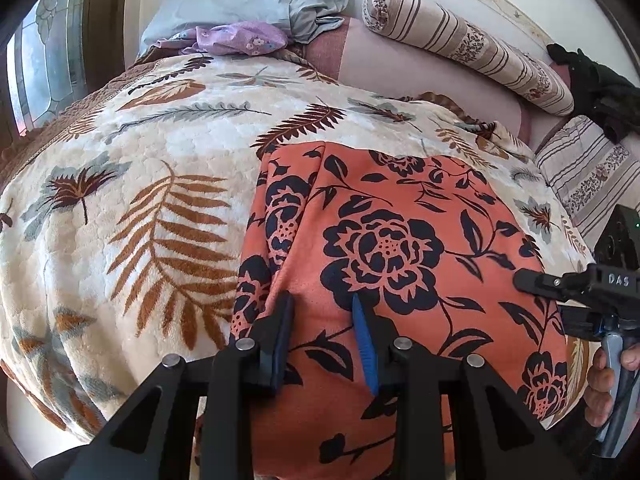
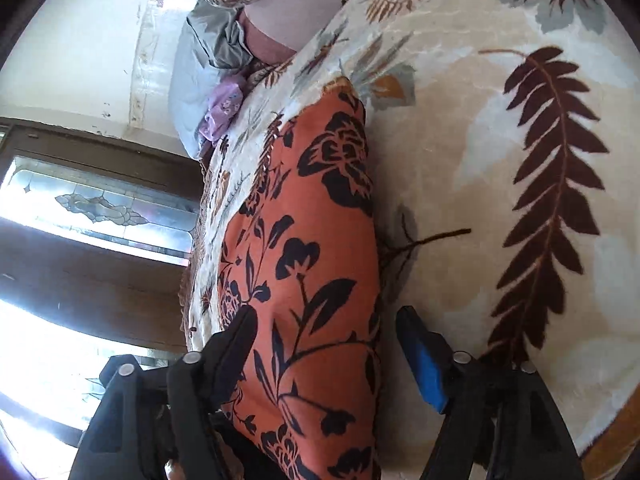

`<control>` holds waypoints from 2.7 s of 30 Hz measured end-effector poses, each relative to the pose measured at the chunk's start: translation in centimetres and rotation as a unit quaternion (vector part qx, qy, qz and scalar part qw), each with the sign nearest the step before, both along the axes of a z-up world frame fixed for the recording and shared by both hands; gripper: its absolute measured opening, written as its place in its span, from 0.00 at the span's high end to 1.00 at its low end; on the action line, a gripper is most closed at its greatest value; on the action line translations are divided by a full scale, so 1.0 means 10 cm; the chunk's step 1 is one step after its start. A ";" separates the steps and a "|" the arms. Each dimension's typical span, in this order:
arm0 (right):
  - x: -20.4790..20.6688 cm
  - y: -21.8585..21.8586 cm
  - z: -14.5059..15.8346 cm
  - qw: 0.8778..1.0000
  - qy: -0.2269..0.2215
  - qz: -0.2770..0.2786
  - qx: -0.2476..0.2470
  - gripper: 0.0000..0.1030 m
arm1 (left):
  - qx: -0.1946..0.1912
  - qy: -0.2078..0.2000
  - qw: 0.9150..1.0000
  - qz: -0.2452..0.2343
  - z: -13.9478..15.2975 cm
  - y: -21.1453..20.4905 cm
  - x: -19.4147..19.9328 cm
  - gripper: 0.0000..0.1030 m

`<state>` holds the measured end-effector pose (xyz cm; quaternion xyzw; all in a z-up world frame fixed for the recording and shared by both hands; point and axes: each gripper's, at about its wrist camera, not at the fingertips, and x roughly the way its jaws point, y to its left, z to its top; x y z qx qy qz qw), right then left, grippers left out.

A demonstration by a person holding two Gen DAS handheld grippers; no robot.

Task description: Fold small clothes

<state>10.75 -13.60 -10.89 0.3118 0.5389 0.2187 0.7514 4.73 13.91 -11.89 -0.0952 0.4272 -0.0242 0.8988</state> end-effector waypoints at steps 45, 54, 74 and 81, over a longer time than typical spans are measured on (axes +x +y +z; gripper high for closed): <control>-0.14 0.29 0.15 0.993 -0.044 0.058 -0.088 0.26 | -0.201 0.055 0.978 0.013 -0.18 0.46 0.08 0.75; -0.14 0.45 0.42 0.978 -0.112 0.107 -0.140 0.62 | -0.154 0.007 0.988 -0.010 0.19 0.27 0.05 0.79; 0.16 -1.43 0.50 0.973 -0.067 -0.120 -0.183 0.39 | -0.127 0.071 0.989 -0.034 0.02 -0.98 1.09 0.40; -0.13 -0.97 0.64 0.974 -0.141 -0.041 -0.174 0.21 | -0.053 0.077 0.993 -0.069 0.05 -1.16 0.79 0.36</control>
